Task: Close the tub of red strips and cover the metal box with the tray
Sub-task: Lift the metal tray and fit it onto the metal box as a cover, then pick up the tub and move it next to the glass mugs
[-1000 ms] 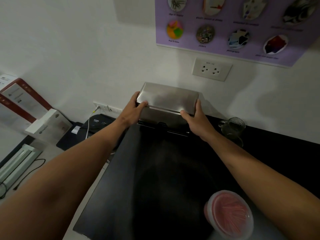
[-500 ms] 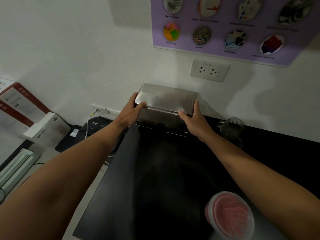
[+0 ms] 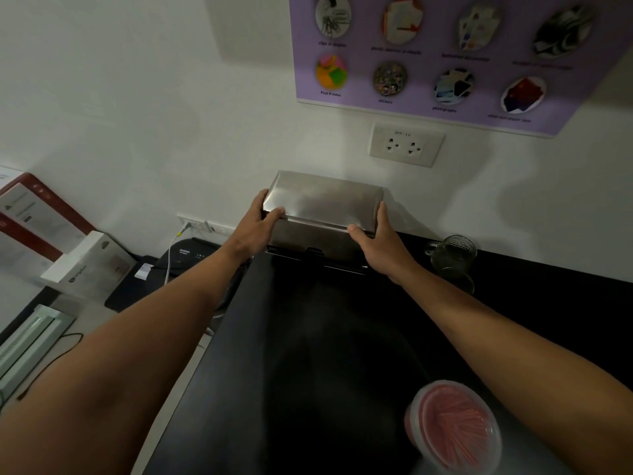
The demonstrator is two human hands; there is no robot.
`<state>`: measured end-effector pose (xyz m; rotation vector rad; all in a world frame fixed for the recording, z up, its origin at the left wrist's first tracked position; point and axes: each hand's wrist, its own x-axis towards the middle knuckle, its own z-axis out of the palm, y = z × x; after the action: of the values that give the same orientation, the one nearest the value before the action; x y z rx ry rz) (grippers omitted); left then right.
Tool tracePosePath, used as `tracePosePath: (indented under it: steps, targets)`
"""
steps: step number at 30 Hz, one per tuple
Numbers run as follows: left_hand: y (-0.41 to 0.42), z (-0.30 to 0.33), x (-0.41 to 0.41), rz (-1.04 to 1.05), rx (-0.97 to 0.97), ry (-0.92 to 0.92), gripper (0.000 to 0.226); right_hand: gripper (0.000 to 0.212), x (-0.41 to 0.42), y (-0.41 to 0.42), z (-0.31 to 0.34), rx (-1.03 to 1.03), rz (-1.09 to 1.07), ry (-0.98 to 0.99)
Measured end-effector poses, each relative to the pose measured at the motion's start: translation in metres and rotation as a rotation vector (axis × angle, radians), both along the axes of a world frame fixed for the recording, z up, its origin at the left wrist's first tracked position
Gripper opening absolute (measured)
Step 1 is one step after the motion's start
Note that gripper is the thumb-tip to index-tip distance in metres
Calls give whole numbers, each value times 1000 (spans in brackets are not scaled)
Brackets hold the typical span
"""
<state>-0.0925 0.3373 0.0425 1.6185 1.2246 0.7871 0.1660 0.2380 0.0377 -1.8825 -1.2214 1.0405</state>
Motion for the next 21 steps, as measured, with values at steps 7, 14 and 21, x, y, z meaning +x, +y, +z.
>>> tracePosePath:
  steps: [7, 14, 21]
  targets:
    - [-15, -10, 5, 159, -58, 83, 60, 101, 17, -7, 4, -26, 69, 28]
    - [-64, -26, 9, 206, -103, 19, 46, 85, 49, -50, 21, -41, 268, -121]
    - [-168, -23, 26, 16, -173, 87, 72, 67, 79, -136, 37, -95, 547, -193]
